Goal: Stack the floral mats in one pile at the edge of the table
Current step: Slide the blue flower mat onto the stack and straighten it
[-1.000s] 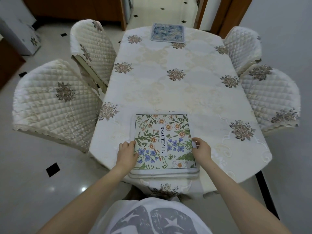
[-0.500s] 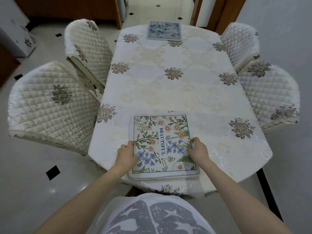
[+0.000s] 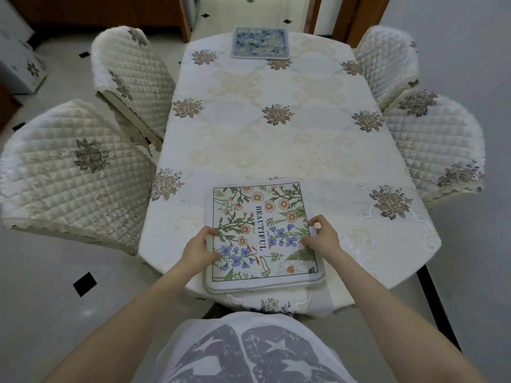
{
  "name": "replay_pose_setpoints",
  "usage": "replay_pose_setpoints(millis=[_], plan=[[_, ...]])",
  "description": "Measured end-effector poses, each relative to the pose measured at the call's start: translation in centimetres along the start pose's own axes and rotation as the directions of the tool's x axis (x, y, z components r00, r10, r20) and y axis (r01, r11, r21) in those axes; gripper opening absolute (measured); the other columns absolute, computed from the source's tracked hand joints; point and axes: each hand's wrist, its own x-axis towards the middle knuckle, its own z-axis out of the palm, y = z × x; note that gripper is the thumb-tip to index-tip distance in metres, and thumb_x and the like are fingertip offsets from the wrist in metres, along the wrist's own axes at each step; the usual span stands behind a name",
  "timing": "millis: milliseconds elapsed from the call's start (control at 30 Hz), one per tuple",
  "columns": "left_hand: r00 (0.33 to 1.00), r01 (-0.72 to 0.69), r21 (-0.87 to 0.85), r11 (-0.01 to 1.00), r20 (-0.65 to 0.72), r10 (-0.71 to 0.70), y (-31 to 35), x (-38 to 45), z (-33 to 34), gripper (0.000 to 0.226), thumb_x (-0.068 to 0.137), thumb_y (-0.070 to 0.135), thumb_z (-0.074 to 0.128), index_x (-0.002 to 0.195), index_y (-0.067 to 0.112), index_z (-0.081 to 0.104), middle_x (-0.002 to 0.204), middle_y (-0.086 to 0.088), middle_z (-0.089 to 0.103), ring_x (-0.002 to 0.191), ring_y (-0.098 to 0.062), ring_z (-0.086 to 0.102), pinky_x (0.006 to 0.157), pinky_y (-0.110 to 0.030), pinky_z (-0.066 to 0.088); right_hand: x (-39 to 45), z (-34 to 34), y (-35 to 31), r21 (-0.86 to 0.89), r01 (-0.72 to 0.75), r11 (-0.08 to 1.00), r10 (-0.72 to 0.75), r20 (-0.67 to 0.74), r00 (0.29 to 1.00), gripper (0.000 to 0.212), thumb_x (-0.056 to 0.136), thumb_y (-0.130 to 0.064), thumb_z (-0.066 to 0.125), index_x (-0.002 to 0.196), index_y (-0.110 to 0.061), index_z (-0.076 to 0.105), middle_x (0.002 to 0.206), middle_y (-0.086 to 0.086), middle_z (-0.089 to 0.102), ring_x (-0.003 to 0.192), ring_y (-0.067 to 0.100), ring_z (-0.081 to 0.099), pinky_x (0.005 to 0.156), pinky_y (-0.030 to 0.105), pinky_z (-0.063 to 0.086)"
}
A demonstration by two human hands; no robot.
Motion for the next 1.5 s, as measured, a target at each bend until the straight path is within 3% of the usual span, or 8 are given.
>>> replay_pose_setpoints(millis=[267,767,900,1000,1067,1267,1367,1500], plan=[[0.998,-0.062,-0.084,0.994,-0.022,0.061,0.4,-0.8,0.2,0.055,0.065,0.001,0.079,0.107,0.026,0.054,0.094,0.006,0.057,0.080,-0.018,0.060,0.073,-0.036,0.054,-0.2,-0.9,0.0,0.104,0.125,0.987,-0.127,0.009,0.992,0.037,0.067,0.004,0.072,0.096,-0.013,0.057,0.102,-0.004,0.059,0.077,0.020,0.053,0.062,0.029,0.049],[0.985,-0.173,-0.062,0.983,0.012,0.174,4.4,-1.4,5.9,0.054,0.062,0.004,0.082,0.106,0.023,0.057,0.091,0.005,0.059,0.072,-0.010,0.055,0.064,-0.022,0.047,-0.9,-6.9,4.5,0.131,0.090,0.987,-0.081,-0.073,0.994,0.039,0.067,0.007,0.074,0.093,-0.016,0.055,0.105,-0.003,0.058,0.093,0.021,0.054,0.065,0.030,0.049],[0.990,-0.139,-0.036,0.990,0.011,0.140,3.7,-1.2,6.7,0.054,0.064,0.004,0.081,0.105,0.025,0.053,0.098,-0.004,0.061,0.074,-0.011,0.059,0.056,-0.014,0.050,-0.6,-6.0,5.6,0.155,0.075,0.985,-0.060,-0.097,0.993,0.039,0.067,0.008,0.072,0.095,-0.014,0.057,0.103,-0.005,0.058,0.089,0.018,0.053,0.054,0.018,0.043],[0.993,-0.118,0.085,0.989,0.006,0.118,3.4,-0.7,7.0,0.056,0.065,0.012,0.081,0.110,0.025,0.051,0.095,-0.002,0.057,0.100,-0.028,0.051,0.083,-0.036,0.049,-0.3,-5.8,6.2,0.114,0.081,0.990,-0.070,-0.095,0.993,0.039,0.068,0.004,0.071,0.100,-0.014,0.057,0.102,-0.006,0.057,0.080,0.014,0.053,0.053,0.012,0.039],[0.990,-0.136,0.198,0.971,-0.002,0.139,3.0,-0.6,7.2,0.056,0.066,0.019,0.080,0.112,0.027,0.050,0.098,-0.001,0.054,0.106,-0.028,0.038,0.083,-0.033,0.034,-0.2,-5.7,6.8,0.019,0.124,0.992,-0.123,-0.058,0.991,0.039,0.071,-0.002,0.069,0.105,-0.015,0.055,0.107,-0.002,0.057,0.076,0.014,0.052,0.058,0.017,0.038],[0.944,-0.311,0.488,0.816,0.062,0.323,3.5,-0.2,6.9,0.078,0.071,0.036,0.074,0.138,0.019,0.037,0.147,-0.013,0.031,0.135,-0.027,0.023,0.107,-0.039,0.028,0.4,-6.2,6.7,-0.325,0.262,0.909,-0.261,0.048,0.964,0.063,0.073,-0.020,0.070,0.132,-0.018,0.047,0.138,0.013,0.040,0.128,0.030,0.038,0.103,0.035,0.035],[0.911,-0.401,0.611,0.682,0.193,0.363,4.0,0.3,7.1,0.089,0.078,0.048,0.064,0.148,0.021,0.016,0.159,-0.007,0.011,0.145,-0.025,0.008,0.118,-0.043,0.012,0.5,-6.0,5.6,-0.386,0.393,0.835,-0.357,0.165,0.919,0.080,0.073,-0.035,0.072,0.143,-0.029,0.034,0.154,0.004,0.026,0.142,0.022,0.024,0.112,0.032,0.026],[0.920,-0.390,0.642,0.660,0.238,0.312,3.7,0.5,7.3,0.091,0.080,0.054,0.057,0.149,0.018,0.009,0.159,-0.004,0.006,0.146,-0.022,0.002,0.119,-0.043,0.008,0.4,-4.9,5.6,-0.480,0.435,0.762,-0.347,0.264,0.900,0.094,0.069,-0.054,0.070,0.147,-0.033,0.022,0.159,0.000,0.016,0.146,0.019,0.014,0.117,0.034,0.018]])
